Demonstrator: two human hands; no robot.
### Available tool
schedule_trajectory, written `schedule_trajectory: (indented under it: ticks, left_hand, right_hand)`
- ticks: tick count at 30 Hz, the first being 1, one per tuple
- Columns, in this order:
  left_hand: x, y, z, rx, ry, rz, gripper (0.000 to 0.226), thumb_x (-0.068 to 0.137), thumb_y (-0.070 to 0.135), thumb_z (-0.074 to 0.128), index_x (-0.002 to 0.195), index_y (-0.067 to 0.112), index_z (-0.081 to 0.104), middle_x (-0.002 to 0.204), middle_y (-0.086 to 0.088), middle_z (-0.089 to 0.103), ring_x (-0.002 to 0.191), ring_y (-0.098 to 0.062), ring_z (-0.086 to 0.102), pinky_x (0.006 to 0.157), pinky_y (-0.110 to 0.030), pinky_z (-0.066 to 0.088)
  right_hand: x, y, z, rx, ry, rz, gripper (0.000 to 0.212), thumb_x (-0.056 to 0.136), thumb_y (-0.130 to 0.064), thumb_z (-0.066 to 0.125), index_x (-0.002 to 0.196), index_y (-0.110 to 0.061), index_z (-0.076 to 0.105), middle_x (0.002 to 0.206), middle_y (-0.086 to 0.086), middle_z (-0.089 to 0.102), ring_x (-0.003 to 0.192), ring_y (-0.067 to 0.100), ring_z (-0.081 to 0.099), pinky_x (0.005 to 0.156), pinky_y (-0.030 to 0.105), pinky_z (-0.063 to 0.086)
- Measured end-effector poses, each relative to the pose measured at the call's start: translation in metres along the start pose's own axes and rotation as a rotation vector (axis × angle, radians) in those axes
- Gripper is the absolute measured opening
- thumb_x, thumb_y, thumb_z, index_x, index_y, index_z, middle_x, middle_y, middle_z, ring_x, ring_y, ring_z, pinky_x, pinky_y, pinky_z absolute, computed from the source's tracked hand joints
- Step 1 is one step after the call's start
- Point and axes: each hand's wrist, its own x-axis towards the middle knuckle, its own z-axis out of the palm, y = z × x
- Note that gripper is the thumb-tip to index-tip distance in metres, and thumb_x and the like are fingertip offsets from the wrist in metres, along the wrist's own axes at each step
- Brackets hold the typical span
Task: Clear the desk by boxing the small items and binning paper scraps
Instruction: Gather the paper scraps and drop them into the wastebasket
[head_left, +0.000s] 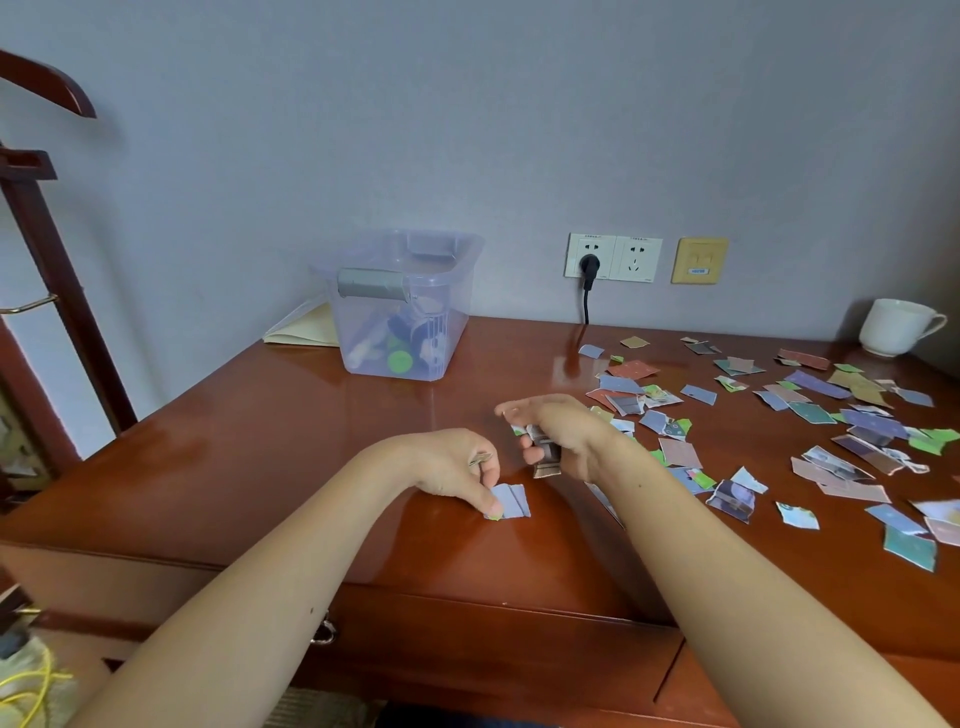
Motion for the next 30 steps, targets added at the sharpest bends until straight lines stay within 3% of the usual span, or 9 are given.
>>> schedule_trajectory:
  ticks: [3,8,13,18,27,30]
  left_hand:
    - [-0.003,-0.001,0.002,-0.035,0.03,0.006,0.021,0.081,0.031,0.075,0.083,0.022,0.056,0.068,0.009,0.048,0.054,-0.006,0.037,0.052,-0.019,0.029]
    - [-0.019,-0.015,-0.001,-0.386,0.108,-0.063,0.017,0.091,0.03,0.063,0.09,0.018,0.051,0.074,0.004,0.052,0.055,-0.008,0.034,0.05,-0.02,0.028]
    - [-0.049,-0.04,-0.002,-0.674,0.239,-0.102,0.014,0.094,0.022,0.059,0.096,0.014,0.049,0.074,0.002,0.054,0.049,-0.005,0.03,0.046,-0.018,0.024]
    - [-0.1,-0.074,-0.002,-0.94,0.413,-0.124,0.014,0.095,0.015,0.058,0.086,0.017,0.048,0.07,0.002,0.05,0.049,-0.004,0.031,0.046,-0.017,0.024]
    - [-0.222,-0.153,0.012,-1.365,0.893,-0.158,0.01,0.096,0.008,0.054,0.091,0.014,0.048,0.063,0.001,0.046,0.042,-0.005,0.032,0.038,-0.014,0.023]
    - [-0.261,-0.185,0.022,-1.427,0.987,-0.177,0.02,0.098,0.011,0.051,0.08,0.015,0.045,0.062,0.001,0.043,0.04,-0.004,0.031,0.037,-0.014,0.02]
  right_hand:
    - [0.0,-0.002,0.004,0.197,-0.021,0.015,0.016,0.094,0.001,0.049,0.099,-0.002,0.063,0.069,0.005,0.046,0.047,0.011,0.04,0.036,0.017,0.031]
    - [0.004,-0.007,0.018,0.407,-0.094,0.045,0.013,0.094,0.0,0.044,0.097,-0.007,0.054,0.065,0.005,0.046,0.04,0.01,0.039,0.033,0.015,0.027]
    - [0.012,-0.011,0.057,0.476,-0.179,0.05,0.013,0.094,0.001,0.044,0.095,-0.007,0.054,0.063,0.005,0.046,0.038,0.009,0.039,0.03,0.016,0.028]
    - [0.014,-0.015,0.116,0.564,-0.225,0.019,0.013,0.093,0.003,0.043,0.094,-0.007,0.051,0.065,0.005,0.043,0.036,0.009,0.038,0.03,0.015,0.025]
    - [-0.007,0.005,0.274,0.43,-0.532,0.159,0.017,0.096,0.001,0.042,0.104,-0.006,0.055,0.065,0.005,0.046,0.039,0.009,0.04,0.033,0.016,0.028]
    - [-0.02,0.019,0.33,0.406,-0.652,0.261,0.008,0.097,-0.005,0.047,0.101,-0.007,0.054,0.066,0.004,0.046,0.041,0.009,0.041,0.034,0.015,0.028]
